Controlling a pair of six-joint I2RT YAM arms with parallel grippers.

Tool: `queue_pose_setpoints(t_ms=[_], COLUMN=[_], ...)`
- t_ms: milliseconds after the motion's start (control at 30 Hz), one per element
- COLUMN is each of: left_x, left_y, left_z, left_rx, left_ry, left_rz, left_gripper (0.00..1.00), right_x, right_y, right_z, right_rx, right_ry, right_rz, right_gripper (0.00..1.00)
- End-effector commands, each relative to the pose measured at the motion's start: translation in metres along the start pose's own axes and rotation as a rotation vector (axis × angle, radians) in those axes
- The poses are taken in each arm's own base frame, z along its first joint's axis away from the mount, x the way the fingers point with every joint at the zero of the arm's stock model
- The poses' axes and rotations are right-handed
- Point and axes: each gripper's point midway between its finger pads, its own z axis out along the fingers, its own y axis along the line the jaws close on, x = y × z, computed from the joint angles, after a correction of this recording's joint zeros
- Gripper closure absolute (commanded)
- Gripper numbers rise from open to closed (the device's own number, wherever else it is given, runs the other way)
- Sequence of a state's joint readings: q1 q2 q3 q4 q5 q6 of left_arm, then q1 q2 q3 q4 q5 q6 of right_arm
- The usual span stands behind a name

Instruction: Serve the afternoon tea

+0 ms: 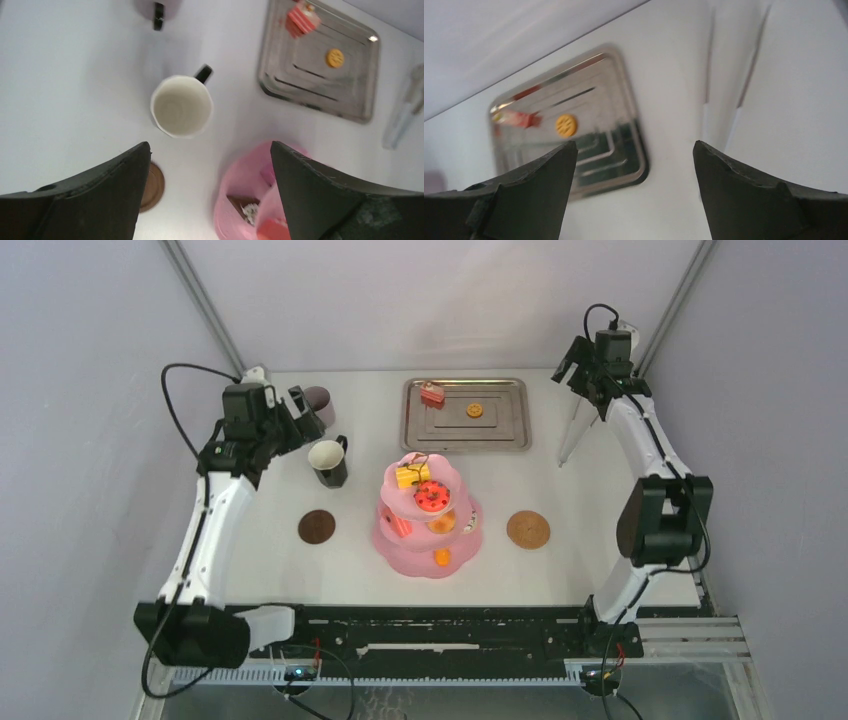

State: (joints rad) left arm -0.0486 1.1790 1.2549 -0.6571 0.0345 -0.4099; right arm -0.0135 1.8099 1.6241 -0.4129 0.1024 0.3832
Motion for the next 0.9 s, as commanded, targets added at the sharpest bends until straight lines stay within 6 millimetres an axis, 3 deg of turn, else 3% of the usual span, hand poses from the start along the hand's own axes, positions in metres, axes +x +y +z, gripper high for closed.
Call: queue_pose_setpoints(t_ms=[0,100,200,300,400,567,867], left_x=[-0.060,-0.070,-0.074,-0.074,-0.065,-0.043,-0.011], left_y=[0.022,0.034,0.039,0.051,0.056,0.064,0.083], left_z=[0.035,0.079,0.119,0.156,0.185,0.222,0.261], left_rx=[-0.157,-0.208,-0.203,-0.244,-0.230,-0.216,-0.252], left_ry=[-0.128,-0.037,0.036,0.070,0.116,0.213,0.314], left_rz=[0.042,0.095,0.142,0.178,0.181,0.204,0.220], left_gripper=[0.08,0.09,0.07,0.02,0.02,0.04,0.25], right_x=[0.020,0.040,0.053,0.070,0.080,0.088,0.099], right_y=[0.045,0.052,0.043,0.022,0.017,0.019,0.003], right_z=[-0.051,-0.074,-0.087,-0.088,-0.095,-0.119,-0.152], right_rx=[-0.153,-0.155,-0.162,-0.136,-0.136,-0.157,-0.128], right_ry=[0.022,0.021,-0.018,0.002,0.042,0.047,0.039], right_rz=[0.030,0.004,0.045,0.105,0.115,0.062,0.019], right_gripper=[0.07,0.07,0.07,0.08,0.08,0.08,0.08])
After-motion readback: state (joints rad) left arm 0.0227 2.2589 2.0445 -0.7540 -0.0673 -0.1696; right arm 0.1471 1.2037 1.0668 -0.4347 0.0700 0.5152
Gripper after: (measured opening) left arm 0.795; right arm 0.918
